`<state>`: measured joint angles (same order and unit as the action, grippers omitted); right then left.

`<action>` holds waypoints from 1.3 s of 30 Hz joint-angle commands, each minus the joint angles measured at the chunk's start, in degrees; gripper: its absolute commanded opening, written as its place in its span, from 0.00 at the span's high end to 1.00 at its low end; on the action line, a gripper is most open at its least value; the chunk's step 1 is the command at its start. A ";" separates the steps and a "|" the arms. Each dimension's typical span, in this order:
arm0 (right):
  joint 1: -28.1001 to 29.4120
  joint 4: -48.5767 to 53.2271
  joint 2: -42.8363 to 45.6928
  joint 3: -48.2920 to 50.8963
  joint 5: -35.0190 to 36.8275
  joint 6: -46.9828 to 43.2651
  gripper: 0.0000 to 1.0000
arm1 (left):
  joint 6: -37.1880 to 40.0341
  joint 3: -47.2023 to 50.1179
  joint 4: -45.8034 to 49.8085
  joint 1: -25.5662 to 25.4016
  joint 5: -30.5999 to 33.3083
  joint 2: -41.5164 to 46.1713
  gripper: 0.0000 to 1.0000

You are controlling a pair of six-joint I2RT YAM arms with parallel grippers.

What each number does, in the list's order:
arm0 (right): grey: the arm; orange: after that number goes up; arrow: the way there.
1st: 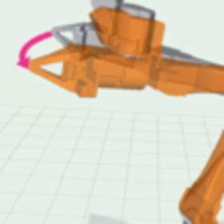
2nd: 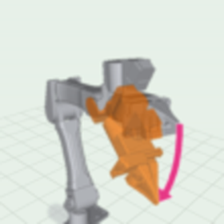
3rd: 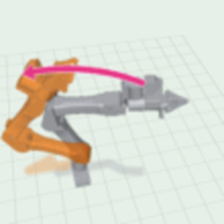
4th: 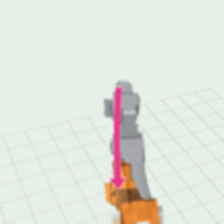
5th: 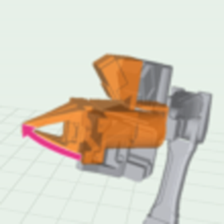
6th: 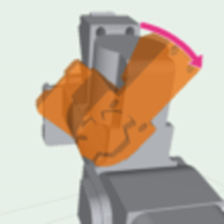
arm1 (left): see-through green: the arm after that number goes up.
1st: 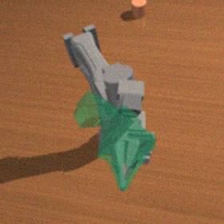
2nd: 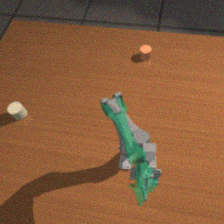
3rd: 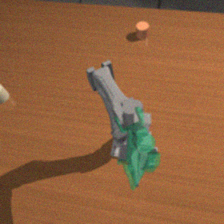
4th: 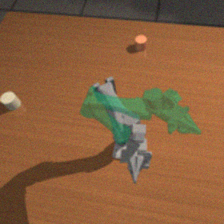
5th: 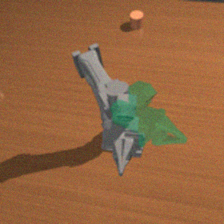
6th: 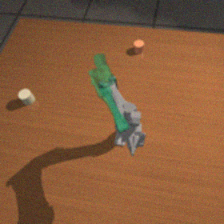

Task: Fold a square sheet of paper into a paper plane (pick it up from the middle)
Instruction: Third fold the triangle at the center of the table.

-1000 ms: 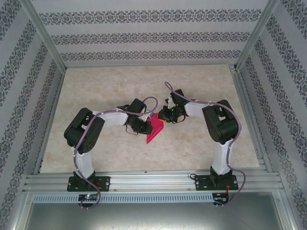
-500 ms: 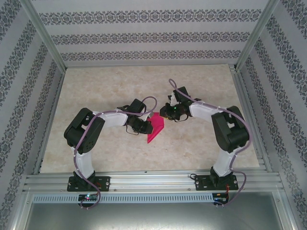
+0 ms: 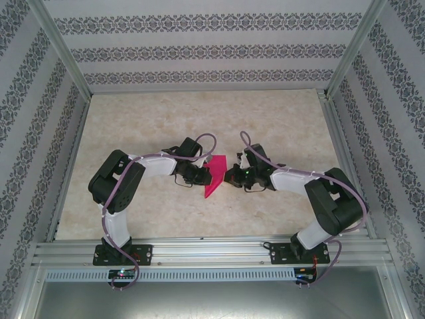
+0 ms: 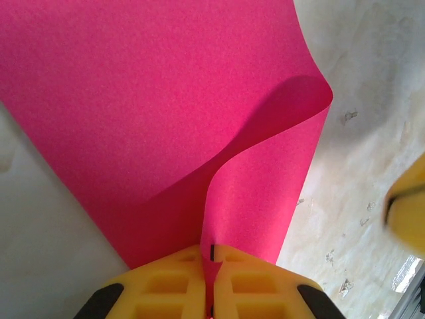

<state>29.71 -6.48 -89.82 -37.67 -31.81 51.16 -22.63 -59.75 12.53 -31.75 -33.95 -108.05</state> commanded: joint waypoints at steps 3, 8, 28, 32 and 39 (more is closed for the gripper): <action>5.44 -12.29 -2.41 1.62 -0.89 7.10 1.00 | -0.40 1.04 0.72 0.54 5.08 -1.06 0.90; 9.21 -16.47 -4.81 3.10 1.76 10.13 1.00 | -0.05 0.41 1.25 0.55 5.40 -1.26 0.90; 11.56 -19.89 -8.27 3.56 0.83 11.77 1.00 | 0.44 -0.56 2.04 0.52 3.44 -2.30 0.90; 11.92 -20.46 -8.16 3.48 0.69 11.99 1.00 | 0.39 -0.71 2.05 0.50 2.49 -2.56 0.89; 12.06 -19.35 -10.27 2.78 1.46 12.20 1.00 | 1.01 -0.93 3.01 0.54 2.01 -3.03 0.89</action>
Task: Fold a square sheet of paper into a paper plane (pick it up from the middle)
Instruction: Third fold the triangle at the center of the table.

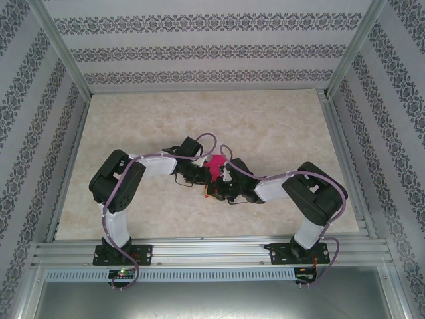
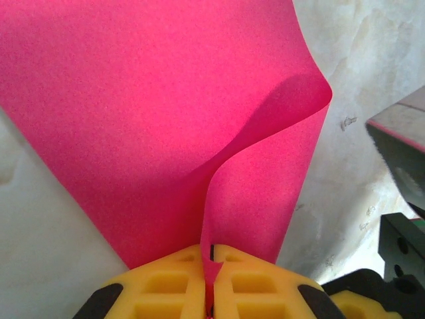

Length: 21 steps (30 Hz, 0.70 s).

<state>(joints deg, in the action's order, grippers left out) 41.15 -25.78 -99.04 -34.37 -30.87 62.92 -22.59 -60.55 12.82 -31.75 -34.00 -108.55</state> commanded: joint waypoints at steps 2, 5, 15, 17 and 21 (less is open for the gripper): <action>0.67 0.55 -1.56 -0.37 0.46 0.23 1.00 | 0.96 -0.09 2.72 0.55 1.91 -2.52 0.89; 0.93 0.38 -1.34 0.76 0.81 0.68 1.00 | 1.08 -0.19 3.00 0.55 1.48 -2.70 0.89; 0.65 3.13 -2.12 2.17 1.42 1.21 1.00 | 1.36 -0.10 3.53 0.55 2.20 -2.78 0.89; 0.91 2.88 -0.93 1.33 0.67 1.19 1.00 | 1.31 -0.42 3.62 0.51 1.97 -3.08 0.89; 1.42 5.57 3.40 -0.41 1.74 0.64 1.00 | 1.49 -0.49 3.87 0.55 2.04 -2.98 0.89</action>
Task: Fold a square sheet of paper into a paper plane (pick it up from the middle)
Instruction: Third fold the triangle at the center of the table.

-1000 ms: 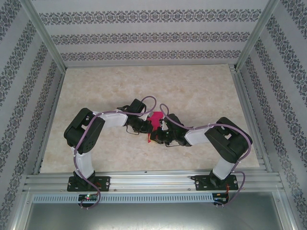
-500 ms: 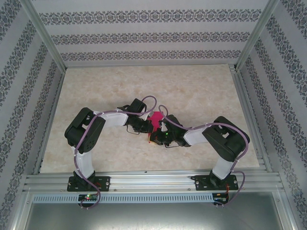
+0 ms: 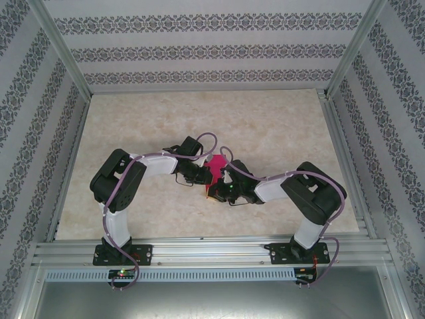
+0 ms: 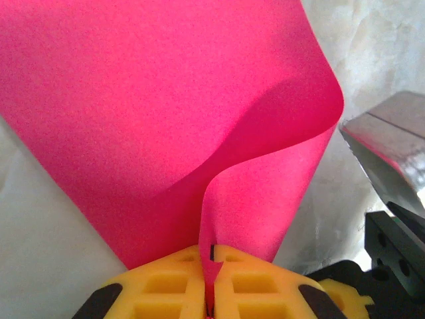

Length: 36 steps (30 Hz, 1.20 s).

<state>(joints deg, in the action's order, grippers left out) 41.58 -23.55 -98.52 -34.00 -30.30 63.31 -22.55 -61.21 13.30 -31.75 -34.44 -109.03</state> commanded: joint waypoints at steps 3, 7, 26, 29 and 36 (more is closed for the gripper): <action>1.10 3.11 3.57 -1.92 0.92 0.48 1.00 | 1.37 0.20 3.36 0.54 2.42 -2.58 0.89; 1.35 3.10 1.25 -4.01 0.51 0.32 1.00 | 1.42 0.13 3.22 0.54 2.36 -2.60 0.89; -3.55 5.73 6.47 -1.14 1.29 -1.23 0.99 | 2.03 0.31 3.78 0.54 2.68 -2.68 0.89; -6.27 7.96 6.32 -1.69 0.29 -3.14 1.00 | 2.00 0.26 3.84 0.54 2.71 -2.76 0.89; -7.24 4.15 1.70 -3.82 -2.17 -2.40 1.00 | 2.08 0.29 3.84 0.49 2.65 -2.95 0.89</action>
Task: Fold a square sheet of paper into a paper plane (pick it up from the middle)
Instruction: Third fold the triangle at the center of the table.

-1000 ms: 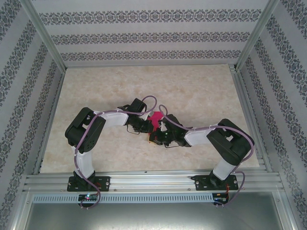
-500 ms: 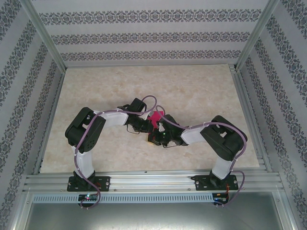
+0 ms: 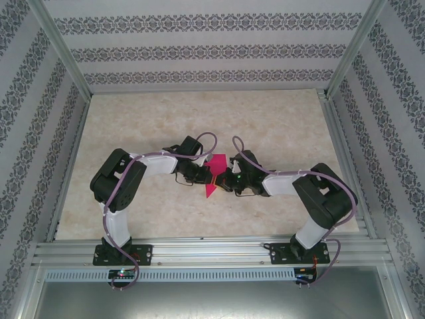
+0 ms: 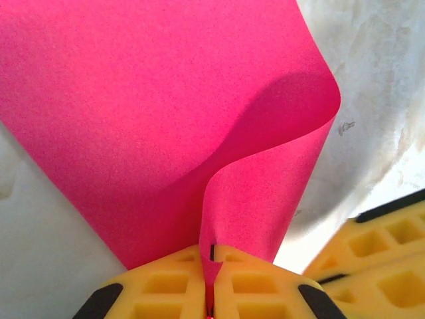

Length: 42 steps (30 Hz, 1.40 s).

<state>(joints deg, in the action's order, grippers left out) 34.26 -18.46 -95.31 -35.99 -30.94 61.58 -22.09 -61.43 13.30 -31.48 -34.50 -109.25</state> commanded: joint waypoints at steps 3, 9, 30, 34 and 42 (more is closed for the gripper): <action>0.02 -0.99 -2.46 -2.57 -1.06 -0.86 1.00 | 1.69 0.40 3.93 0.22 2.57 -2.83 0.89; 0.01 -1.02 -4.16 -2.68 -1.41 -1.51 1.00 | 2.11 0.01 4.37 0.28 2.42 -3.08 0.89; -5.50 1.03 -2.82 -4.98 -4.78 -5.51 0.99 | 3.29 -0.88 6.04 0.28 2.77 -3.78 0.89; -5.52 -0.01 -5.40 -6.01 -5.54 -5.10 0.99 | 3.14 -1.04 6.00 0.23 2.68 -3.70 0.89; -5.84 -0.17 -10.16 -4.09 -2.16 -6.22 0.99 | 3.23 -0.88 5.94 0.28 2.50 -3.73 0.89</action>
<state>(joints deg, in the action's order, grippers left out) 28.62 -17.91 -103.53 -41.06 -34.35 56.71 -20.32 -62.94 15.49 -31.48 -34.74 -110.02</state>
